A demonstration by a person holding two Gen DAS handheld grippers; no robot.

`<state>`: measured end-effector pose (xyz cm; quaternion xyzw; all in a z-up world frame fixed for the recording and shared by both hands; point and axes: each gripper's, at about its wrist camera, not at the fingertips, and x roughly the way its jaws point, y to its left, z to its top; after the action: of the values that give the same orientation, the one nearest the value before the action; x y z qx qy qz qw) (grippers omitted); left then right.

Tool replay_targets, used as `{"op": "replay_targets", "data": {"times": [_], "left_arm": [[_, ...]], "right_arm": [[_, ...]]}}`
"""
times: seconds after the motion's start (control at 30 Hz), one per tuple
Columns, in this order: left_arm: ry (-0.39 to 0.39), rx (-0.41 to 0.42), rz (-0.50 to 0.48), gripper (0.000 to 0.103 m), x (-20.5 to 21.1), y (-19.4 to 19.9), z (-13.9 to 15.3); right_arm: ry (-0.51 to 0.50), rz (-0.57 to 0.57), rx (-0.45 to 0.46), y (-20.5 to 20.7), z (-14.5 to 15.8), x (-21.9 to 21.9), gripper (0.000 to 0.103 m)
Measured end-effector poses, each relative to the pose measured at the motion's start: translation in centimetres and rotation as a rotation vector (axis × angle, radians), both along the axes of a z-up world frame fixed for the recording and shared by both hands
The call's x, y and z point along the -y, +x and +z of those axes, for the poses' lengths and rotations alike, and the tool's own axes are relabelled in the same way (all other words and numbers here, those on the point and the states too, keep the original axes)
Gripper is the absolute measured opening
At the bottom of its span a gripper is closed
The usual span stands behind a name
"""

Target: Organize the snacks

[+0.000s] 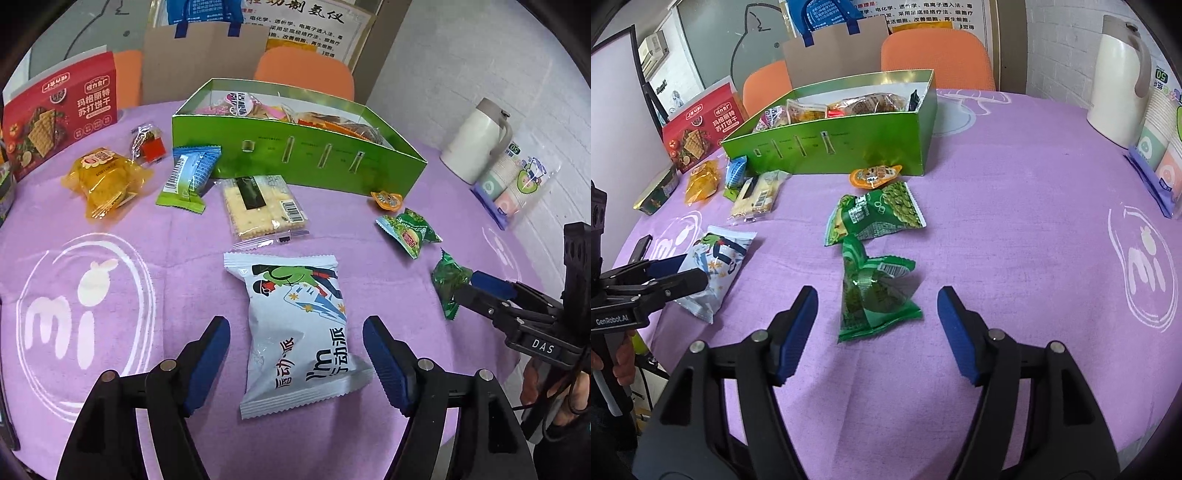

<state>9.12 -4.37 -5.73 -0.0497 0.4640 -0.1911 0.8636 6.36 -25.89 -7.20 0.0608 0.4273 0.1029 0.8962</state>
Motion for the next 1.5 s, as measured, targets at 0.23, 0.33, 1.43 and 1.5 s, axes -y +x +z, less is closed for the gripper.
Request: {"op": "replay_targets", "data": {"times": [0.23, 0.33, 1.43, 1.5], "left_arm": [[0.027, 0.001, -0.027, 0.074, 0.8, 0.7, -0.3], [0.028, 0.000, -0.024, 0.074, 0.7, 0.8, -0.4], [-0.022, 0.140, 0.050, 0.054, -3.0, 2.8, 5.1], [-0.024, 0.144, 0.058, 0.054, -3.4, 2.9, 5.3]], "right_arm": [[-0.006, 0.015, -0.017, 0.4, -0.5, -0.5, 0.067], [-0.010, 0.015, -0.022, 0.5, -0.5, -0.4, 0.065], [0.109, 0.085, 0.219, 13.1, 8.1, -5.0, 0.031], [0.054, 0.048, 0.199, 15.3, 7.2, -5.4, 0.070]]}}
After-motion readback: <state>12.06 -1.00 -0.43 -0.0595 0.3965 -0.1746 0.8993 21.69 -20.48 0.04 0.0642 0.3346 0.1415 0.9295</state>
